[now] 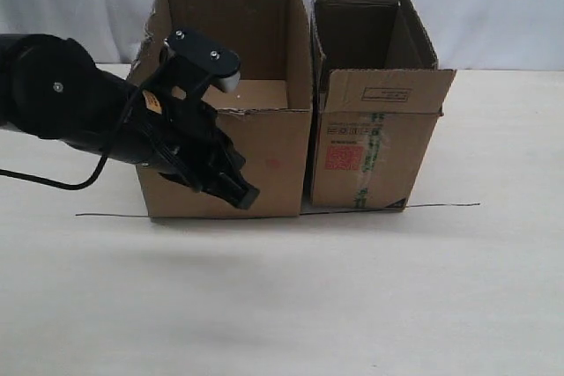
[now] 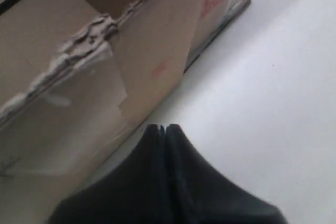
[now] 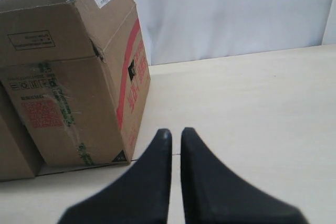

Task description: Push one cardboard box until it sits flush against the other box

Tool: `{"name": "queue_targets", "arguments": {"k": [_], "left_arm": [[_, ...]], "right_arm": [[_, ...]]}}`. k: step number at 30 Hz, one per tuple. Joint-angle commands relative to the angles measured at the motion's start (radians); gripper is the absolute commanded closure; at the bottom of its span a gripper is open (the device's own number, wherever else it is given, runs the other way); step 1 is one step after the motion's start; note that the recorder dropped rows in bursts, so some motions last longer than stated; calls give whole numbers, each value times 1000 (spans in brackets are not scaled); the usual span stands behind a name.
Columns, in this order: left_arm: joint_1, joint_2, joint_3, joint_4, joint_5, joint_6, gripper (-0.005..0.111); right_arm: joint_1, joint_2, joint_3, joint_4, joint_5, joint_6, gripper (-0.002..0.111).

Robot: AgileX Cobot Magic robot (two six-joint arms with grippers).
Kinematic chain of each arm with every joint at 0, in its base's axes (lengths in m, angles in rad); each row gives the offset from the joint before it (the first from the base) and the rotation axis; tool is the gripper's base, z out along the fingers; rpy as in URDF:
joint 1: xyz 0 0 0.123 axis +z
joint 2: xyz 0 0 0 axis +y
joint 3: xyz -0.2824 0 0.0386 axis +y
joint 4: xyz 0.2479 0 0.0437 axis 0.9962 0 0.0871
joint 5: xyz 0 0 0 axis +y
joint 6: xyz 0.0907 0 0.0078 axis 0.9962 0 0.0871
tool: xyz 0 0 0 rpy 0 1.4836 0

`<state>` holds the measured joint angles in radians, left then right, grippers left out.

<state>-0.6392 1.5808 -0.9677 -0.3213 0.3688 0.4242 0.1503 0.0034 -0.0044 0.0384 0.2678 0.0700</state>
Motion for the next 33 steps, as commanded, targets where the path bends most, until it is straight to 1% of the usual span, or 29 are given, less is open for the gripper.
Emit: {"name": "queue_targets", "arguments": {"k": [1, 5, 9, 20, 23, 26, 29, 31, 33], "left_arm": [[-5, 10, 3, -10, -115, -11, 107], [-5, 18, 3, -12, -196, -11, 107], [-5, 18, 3, -43, -213, -11, 107], [-5, 18, 3, -43, -246, -11, 107], [-5, 3, -8, -43, -157, -11, 107], [-5, -54, -24, -31, 3, -11, 107], [5, -190, -24, -16, 78, -11, 107], [33, -310, -24, 20, 101, -26, 107], [82, -422, -24, 112, 108, -112, 107]], "right_arm": [[3, -3, 4, 3, -8, -10, 103], [3, -3, 4, 3, -8, -10, 103], [3, -3, 4, 3, -8, -10, 103], [3, -3, 4, 3, -8, -10, 103], [3, -3, 4, 3, -8, -10, 103], [3, -3, 4, 3, -8, -10, 103], [3, -3, 4, 3, -8, -10, 103], [3, -3, 4, 3, -8, -10, 103], [3, -3, 4, 3, -8, -10, 103]]}}
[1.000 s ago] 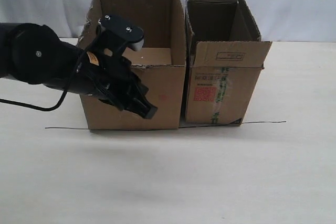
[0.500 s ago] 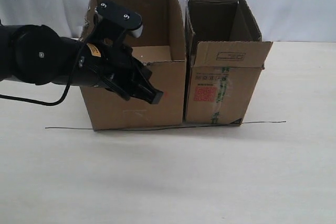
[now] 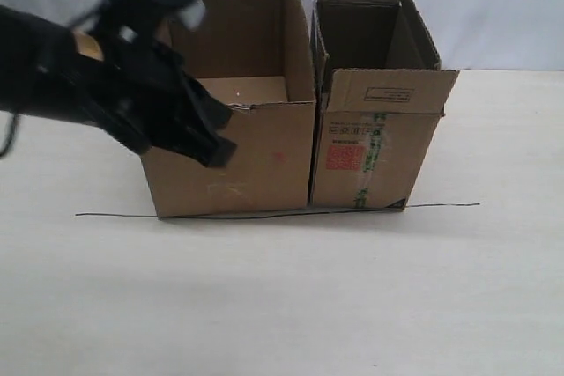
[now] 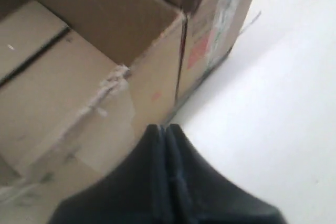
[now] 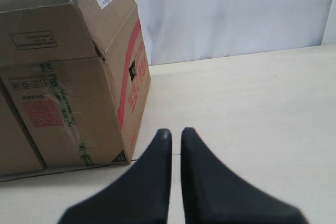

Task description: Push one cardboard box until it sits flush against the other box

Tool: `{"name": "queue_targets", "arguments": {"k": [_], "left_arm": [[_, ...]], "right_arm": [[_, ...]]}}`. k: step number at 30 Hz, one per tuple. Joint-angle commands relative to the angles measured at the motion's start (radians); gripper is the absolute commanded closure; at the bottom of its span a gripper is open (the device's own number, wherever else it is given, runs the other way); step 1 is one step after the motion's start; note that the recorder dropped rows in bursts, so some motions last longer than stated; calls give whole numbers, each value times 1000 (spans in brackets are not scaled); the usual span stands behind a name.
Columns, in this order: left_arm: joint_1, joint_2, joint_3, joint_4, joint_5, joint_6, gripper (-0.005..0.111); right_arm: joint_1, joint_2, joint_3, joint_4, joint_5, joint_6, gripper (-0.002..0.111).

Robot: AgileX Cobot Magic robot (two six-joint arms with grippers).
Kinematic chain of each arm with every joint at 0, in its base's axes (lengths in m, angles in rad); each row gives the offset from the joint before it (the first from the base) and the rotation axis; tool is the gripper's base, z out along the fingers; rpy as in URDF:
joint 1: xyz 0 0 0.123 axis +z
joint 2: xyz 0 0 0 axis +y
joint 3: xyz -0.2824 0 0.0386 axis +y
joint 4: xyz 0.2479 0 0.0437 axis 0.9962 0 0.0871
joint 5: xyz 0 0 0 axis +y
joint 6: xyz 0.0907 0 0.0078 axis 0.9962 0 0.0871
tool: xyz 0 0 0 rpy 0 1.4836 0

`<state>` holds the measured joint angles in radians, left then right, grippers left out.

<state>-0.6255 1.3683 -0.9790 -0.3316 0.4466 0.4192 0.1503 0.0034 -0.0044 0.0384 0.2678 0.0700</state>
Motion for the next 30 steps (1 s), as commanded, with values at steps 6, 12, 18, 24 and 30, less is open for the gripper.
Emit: {"name": "queue_targets", "arguments": {"k": [6, 12, 18, 24, 30], "left_arm": [[304, -549, 81, 568, -66, -602, 107], [495, -671, 357, 659, -321, -883, 107], [503, -649, 503, 659, -435, -889, 107], [425, -653, 507, 659, -453, -889, 107], [425, -653, 507, 659, -453, -889, 107]], "right_arm": [[3, -3, 4, 3, -8, -10, 103], [3, -3, 4, 3, -8, -10, 103], [3, -3, 4, 3, -8, -10, 103], [3, -3, 4, 3, -8, -10, 103], [3, -3, 4, 3, -8, -10, 103]]}}
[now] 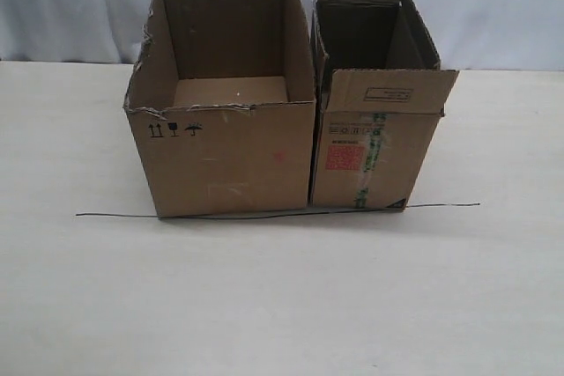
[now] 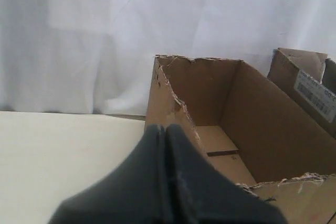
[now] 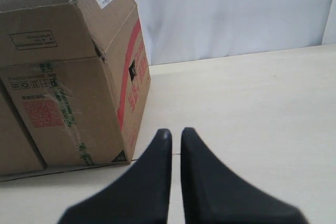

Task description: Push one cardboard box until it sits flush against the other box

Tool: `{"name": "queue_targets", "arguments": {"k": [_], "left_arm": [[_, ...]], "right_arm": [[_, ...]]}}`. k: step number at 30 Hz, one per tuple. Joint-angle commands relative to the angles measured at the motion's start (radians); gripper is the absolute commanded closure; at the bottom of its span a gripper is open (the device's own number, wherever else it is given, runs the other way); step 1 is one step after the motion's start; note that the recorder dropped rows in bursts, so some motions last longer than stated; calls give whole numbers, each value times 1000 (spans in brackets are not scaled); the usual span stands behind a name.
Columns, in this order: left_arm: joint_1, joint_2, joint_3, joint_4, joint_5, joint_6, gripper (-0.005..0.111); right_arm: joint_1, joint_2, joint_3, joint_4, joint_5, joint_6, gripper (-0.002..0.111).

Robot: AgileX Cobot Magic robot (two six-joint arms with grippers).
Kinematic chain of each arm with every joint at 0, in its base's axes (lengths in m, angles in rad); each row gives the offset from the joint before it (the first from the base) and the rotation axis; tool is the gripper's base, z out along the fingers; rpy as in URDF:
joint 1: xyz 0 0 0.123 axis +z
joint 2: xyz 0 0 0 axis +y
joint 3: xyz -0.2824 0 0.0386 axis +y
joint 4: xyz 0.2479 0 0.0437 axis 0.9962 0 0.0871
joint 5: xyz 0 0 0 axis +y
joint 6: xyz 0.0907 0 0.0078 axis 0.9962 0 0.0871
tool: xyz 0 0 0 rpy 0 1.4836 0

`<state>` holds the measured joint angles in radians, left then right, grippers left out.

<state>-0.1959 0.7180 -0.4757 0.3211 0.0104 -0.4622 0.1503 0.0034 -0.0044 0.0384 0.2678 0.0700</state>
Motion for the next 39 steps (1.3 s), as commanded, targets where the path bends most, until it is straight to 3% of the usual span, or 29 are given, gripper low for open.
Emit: {"name": "queue_targets", "arguments": {"k": [1, 6, 10, 14, 17, 20, 29, 39], "left_arm": [[-4, -3, 4, 6, -17, -8, 107], [-11, -68, 4, 6, 17, -8, 107], [-11, -236, 4, 72, 24, 29, 107], [-11, -443, 20, 94, 148, 58, 107], [-11, -585, 80, 94, 242, 70, 107], [-11, -711, 180, 94, 219, 70, 107], [-11, -718, 473, -46, 5, 15, 107], [-11, -718, 476, -102, 29, 33, 107]], "right_arm": [[3, -3, 4, 3, -8, -10, 103], [3, -3, 4, 3, -8, -10, 103], [3, -3, 4, 3, -8, -10, 103], [3, -3, 4, 3, -8, -10, 103], [3, -3, 4, 3, -8, -10, 103], [3, -3, 4, 3, -8, -10, 103], [3, -3, 4, 3, -7, -10, 103], [3, -3, 4, 3, -7, -10, 103]]}}
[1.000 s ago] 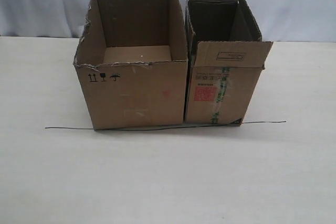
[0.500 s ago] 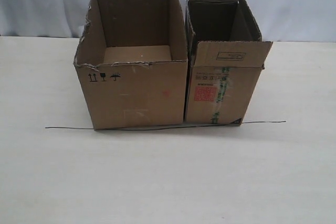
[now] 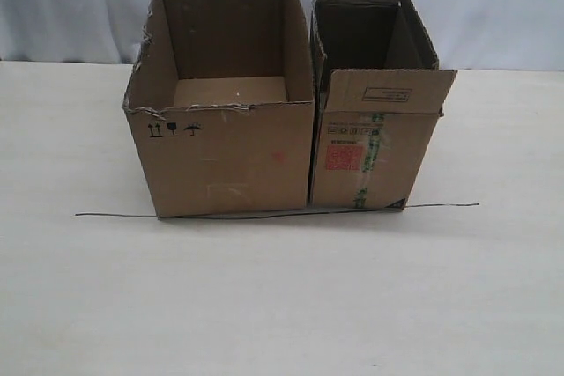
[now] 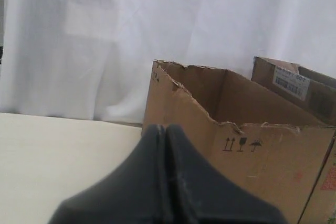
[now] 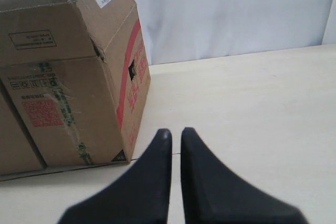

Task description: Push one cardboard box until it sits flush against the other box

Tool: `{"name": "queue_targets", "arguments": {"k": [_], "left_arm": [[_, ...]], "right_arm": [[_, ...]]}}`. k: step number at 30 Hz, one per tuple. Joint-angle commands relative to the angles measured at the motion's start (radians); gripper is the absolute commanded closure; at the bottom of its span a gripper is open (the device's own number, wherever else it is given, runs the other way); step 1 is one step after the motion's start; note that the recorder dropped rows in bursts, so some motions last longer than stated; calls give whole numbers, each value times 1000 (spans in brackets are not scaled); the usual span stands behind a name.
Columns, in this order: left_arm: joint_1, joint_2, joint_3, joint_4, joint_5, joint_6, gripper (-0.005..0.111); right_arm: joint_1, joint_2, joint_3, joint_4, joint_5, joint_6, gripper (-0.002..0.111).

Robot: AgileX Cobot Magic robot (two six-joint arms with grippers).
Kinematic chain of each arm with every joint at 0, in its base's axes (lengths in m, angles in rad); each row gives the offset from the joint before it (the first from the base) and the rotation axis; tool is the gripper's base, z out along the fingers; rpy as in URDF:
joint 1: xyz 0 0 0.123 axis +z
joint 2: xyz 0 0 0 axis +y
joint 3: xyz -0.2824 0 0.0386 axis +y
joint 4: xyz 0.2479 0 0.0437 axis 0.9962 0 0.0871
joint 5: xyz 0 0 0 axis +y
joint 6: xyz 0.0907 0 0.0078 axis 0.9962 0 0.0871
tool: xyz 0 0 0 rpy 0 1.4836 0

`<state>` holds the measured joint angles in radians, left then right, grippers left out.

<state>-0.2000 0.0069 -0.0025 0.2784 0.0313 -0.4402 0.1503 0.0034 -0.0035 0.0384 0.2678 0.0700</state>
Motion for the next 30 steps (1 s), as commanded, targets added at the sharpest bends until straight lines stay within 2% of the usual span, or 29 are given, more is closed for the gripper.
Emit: {"name": "queue_targets", "arguments": {"k": [1, 4, 6, 19, 21, 23, 25, 30], "left_arm": [[-7, -7, 2, -117, 24, 61, 107], [-5, -7, 2, -372, 78, 363, 107], [-5, -7, 2, -398, 98, 452, 107], [-5, -7, 2, -394, 98, 469, 107], [33, -7, 2, -392, 100, 469, 107], [114, -7, 2, -392, 95, 469, 107], [165, -7, 2, -392, 91, 469, 107], [162, -7, 2, -385, 91, 469, 107]], "right_arm": [[3, -3, 4, 3, -7, -10, 103], [3, -3, 4, 3, -7, -10, 103], [3, -3, 4, 3, -7, -10, 103], [3, -3, 4, 3, -7, -10, 103], [3, -3, 4, 3, -7, -10, 103], [3, -3, 4, 3, -7, -10, 103], [3, -3, 4, 3, -7, -10, 103], [3, -3, 4, 3, -7, -10, 103]]}}
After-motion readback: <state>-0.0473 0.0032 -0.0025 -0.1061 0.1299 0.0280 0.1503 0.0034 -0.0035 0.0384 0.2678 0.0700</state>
